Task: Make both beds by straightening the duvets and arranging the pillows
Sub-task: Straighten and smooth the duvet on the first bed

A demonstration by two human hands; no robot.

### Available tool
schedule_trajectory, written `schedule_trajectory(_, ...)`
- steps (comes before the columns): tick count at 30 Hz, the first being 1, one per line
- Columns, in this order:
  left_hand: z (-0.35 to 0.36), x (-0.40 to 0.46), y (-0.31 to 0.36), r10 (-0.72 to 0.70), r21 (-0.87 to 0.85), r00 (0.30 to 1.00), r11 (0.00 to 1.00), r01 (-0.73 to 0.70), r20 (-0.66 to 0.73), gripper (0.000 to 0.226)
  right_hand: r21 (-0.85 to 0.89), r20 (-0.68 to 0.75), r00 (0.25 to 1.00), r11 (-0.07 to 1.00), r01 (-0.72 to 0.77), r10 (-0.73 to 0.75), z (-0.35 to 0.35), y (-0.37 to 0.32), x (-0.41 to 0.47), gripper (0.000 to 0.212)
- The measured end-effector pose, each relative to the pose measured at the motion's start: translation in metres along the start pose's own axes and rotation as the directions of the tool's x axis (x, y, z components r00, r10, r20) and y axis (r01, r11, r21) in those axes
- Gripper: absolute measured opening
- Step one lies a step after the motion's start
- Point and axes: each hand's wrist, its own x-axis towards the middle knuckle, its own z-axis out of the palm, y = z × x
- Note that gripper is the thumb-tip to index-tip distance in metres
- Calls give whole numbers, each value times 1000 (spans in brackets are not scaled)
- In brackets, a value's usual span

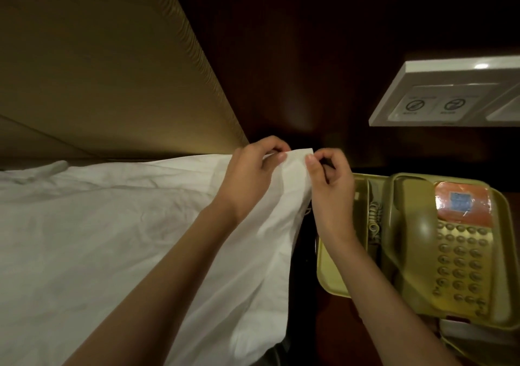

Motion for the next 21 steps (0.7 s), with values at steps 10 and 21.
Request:
schedule_trajectory(10, 2, -7, 12, 102, 113, 988, 990, -89, -116, 7, -131, 147, 989, 990, 42, -23, -9, -12, -12, 34)
schedule_trajectory(21, -30, -16, 37, 430, 643, 887, 730, -233, -167, 31, -32, 28, 988, 988, 153, -152, -30, -64, -3, 32)
